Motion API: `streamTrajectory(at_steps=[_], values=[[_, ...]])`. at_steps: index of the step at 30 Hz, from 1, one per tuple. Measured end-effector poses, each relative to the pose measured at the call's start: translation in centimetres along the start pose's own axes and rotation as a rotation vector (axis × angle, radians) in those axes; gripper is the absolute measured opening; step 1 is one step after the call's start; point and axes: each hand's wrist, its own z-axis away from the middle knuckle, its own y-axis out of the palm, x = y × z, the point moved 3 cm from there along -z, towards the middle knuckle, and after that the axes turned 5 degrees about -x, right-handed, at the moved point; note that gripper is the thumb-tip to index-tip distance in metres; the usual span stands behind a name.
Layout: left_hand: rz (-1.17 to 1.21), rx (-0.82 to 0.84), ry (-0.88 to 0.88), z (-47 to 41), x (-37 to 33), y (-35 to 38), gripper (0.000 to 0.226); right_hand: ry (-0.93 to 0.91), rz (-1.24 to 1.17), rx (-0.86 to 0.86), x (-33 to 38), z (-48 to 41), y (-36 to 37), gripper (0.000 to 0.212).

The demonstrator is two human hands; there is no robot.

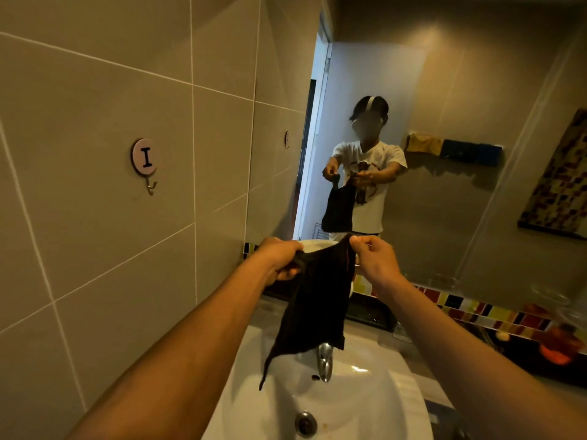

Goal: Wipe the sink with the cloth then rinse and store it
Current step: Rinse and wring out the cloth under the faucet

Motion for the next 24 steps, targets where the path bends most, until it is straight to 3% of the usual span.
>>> streamTrajectory(at_steps=[8, 13, 17, 21, 24], values=[[0.198, 0.003, 0.046, -0.4, -1.8, 1.9, 0.016, -0.346, 0.047, 0.16, 1.4, 2.9, 2.8, 0.01], [0.189, 0.019, 0.029, -0.1, -1.9, 1.8, 0.019, -0.374, 0.034, 0.229, 1.4, 3.4, 2.9, 0.01], [0.207, 0.053, -0.003, 0.3, -2.3, 1.3, 0.016, -0.343, 0.03, 0.332, 1.6, 3.1, 2.6, 0.024], [-0.016, 0.017, 0.052, 0.2, -2.3, 0.9, 0.019, -0.345, -0.001, 0.283, 2.0, 2.6, 2.3, 0.019], [-0.399, -0.069, 0.369, -0.6, -2.1, 0.1, 0.016, -0.311, -0.014, 0.297, 2.3, 2.3, 2.1, 0.02]])
